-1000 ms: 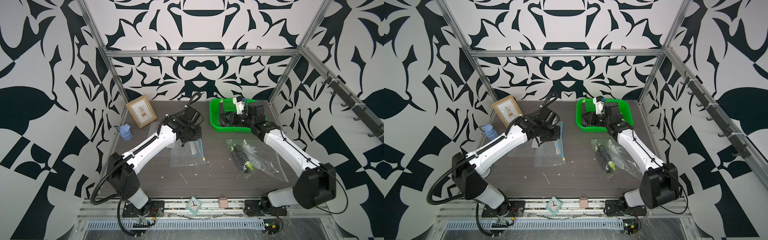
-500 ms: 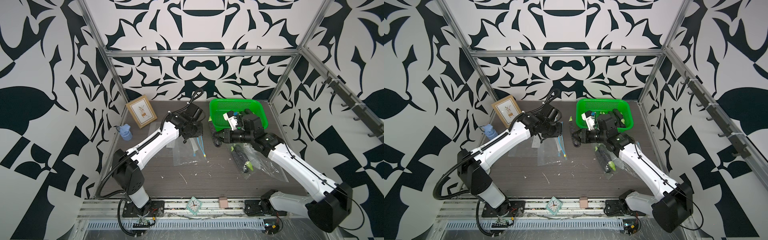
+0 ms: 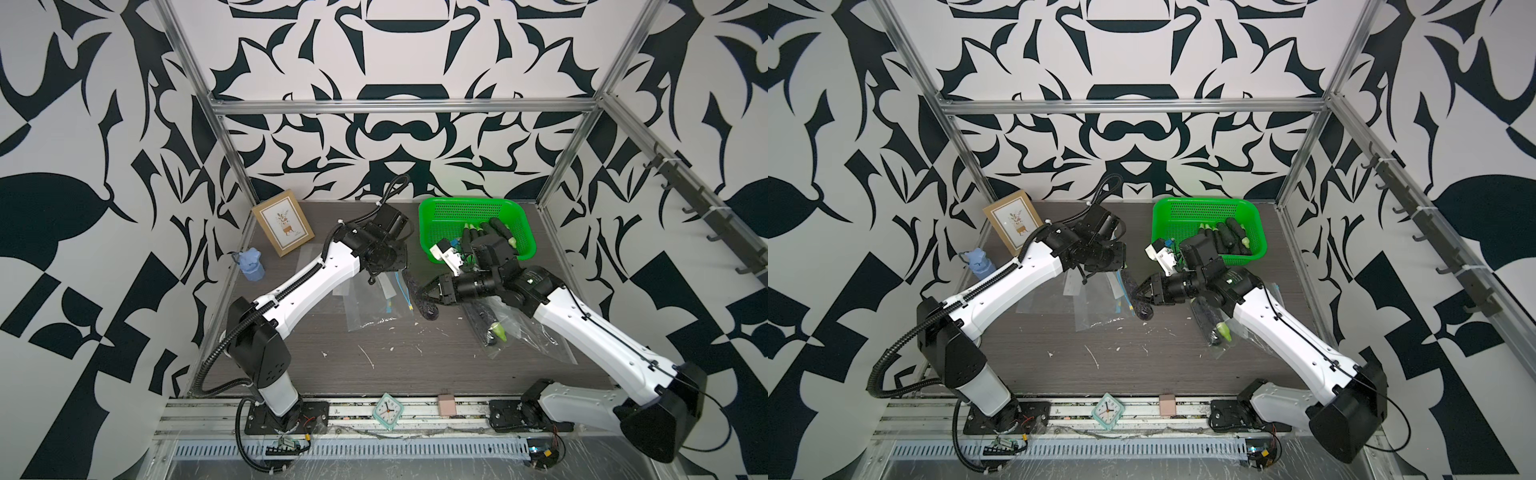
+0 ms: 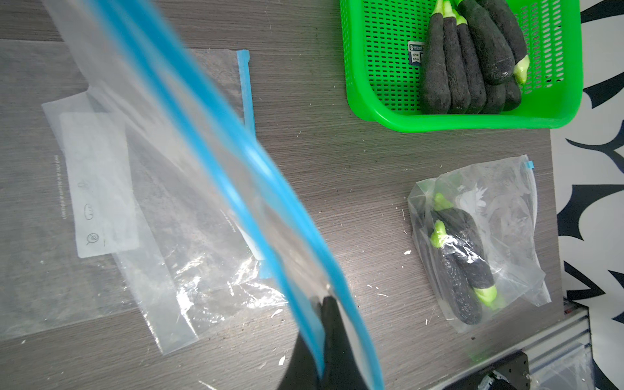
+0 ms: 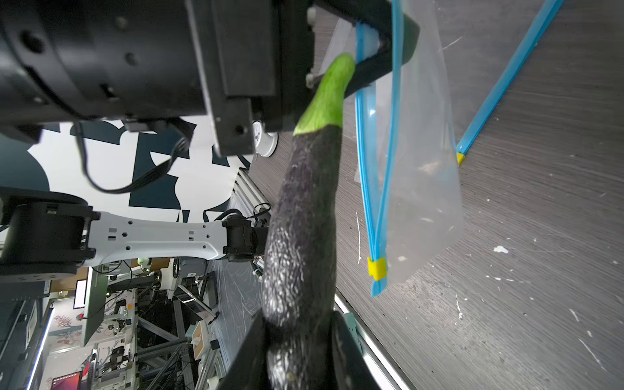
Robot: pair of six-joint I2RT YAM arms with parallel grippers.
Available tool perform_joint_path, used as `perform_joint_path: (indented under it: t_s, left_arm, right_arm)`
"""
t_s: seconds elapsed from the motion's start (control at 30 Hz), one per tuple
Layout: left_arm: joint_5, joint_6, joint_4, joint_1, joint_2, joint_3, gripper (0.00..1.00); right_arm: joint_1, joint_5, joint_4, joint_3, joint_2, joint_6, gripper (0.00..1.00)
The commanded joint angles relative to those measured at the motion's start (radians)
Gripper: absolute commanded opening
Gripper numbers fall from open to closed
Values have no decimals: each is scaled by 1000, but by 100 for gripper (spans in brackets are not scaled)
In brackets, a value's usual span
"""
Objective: Place the eggplant in a zip-top bag and seal the zipper
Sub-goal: Place the eggplant in the zipper food storage bag.
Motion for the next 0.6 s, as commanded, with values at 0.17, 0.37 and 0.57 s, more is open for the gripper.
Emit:
perform_joint_path:
  t_s: [0.17,0.37,0.57]
  left_arm:
    - [-1,11,-3,-17,0,-1,0]
    - [20,6,22,-24,-24,-47,0]
    - [30,1,22,-51,-40,-73,0]
  right_arm:
    - [8,16,-23,69,68,8,2]
    - [-9,54,-66,105,123,-12,2]
    - [-47,64,-77,167,185,-27,2]
